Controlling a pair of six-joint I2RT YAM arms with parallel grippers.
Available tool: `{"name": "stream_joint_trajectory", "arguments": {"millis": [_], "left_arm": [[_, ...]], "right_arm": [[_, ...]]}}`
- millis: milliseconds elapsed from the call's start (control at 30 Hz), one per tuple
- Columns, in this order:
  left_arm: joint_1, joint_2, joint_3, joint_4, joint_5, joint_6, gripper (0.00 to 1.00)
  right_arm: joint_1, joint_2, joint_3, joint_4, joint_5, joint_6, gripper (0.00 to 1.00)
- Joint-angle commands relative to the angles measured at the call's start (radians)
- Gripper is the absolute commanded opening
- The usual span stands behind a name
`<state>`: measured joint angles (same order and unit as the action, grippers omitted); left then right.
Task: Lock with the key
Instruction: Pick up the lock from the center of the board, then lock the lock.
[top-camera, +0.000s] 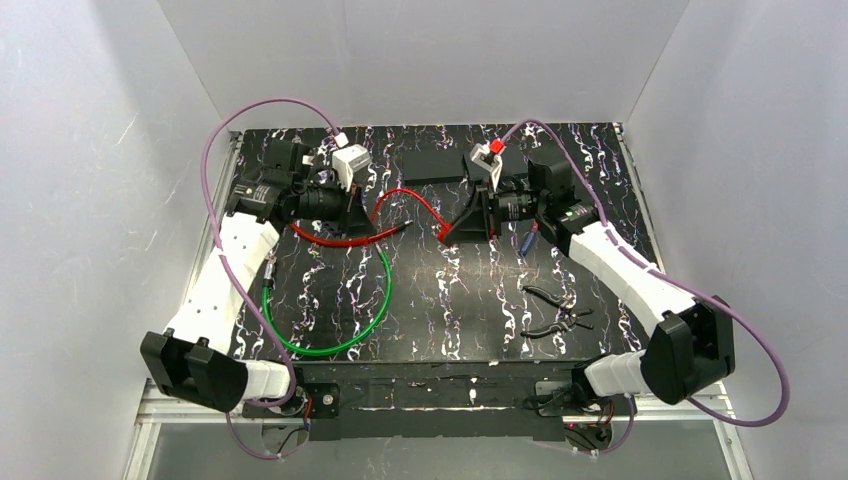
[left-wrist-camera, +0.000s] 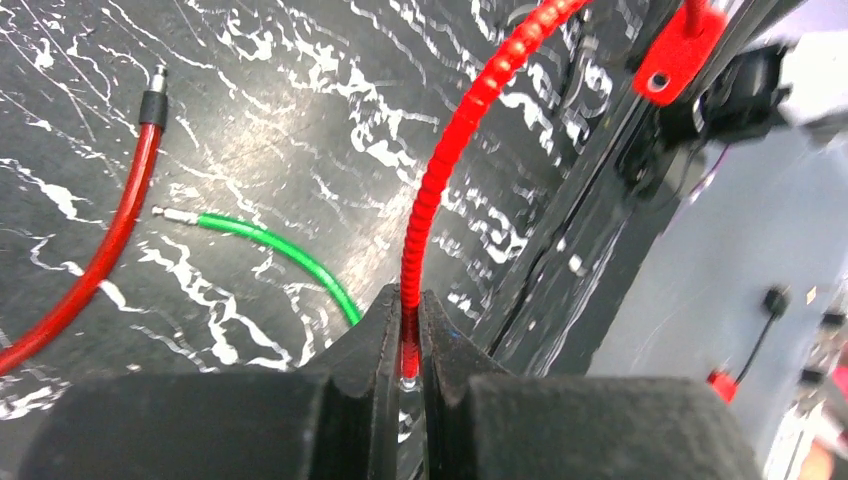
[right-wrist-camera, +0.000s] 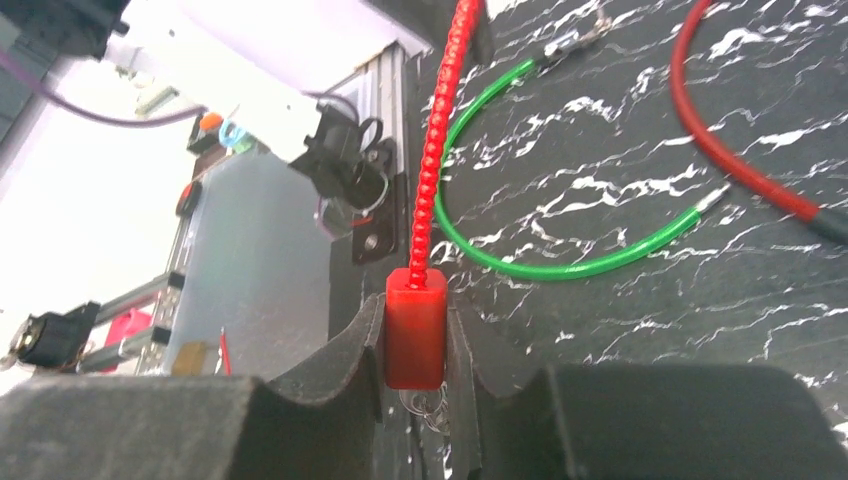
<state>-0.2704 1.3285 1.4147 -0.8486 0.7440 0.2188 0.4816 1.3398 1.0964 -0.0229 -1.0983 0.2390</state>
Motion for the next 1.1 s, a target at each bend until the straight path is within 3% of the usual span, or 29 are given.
{"name": "stream_joint_trajectory", "arguments": {"millis": [0,267,467,1067], "left_arm": [[-0.004,-0.109,-0.094,0.322,0.063,-0.404,0.00],[-0.024,-0.081,-0.091,0.432,-0.059,-0.732,0.00],[-0.148,-0.071,-0.051,0.469,-0.235,-0.689,0.00],[-0.156,0.013,0.012,0.597,-0.190,-0.883,0.00]], "right_arm": [[0.018,0.027,-0.033,0.390,0.077,0.238,0.01],[0.036,0.071,-0.132,0.711,0.155,0.446,0.01],[0.049,0.083,-0.155,0.802,0.158,0.500,0.01],[0.086,0.131,-0.164,0.857,0.208,0.536,0.01]]}}
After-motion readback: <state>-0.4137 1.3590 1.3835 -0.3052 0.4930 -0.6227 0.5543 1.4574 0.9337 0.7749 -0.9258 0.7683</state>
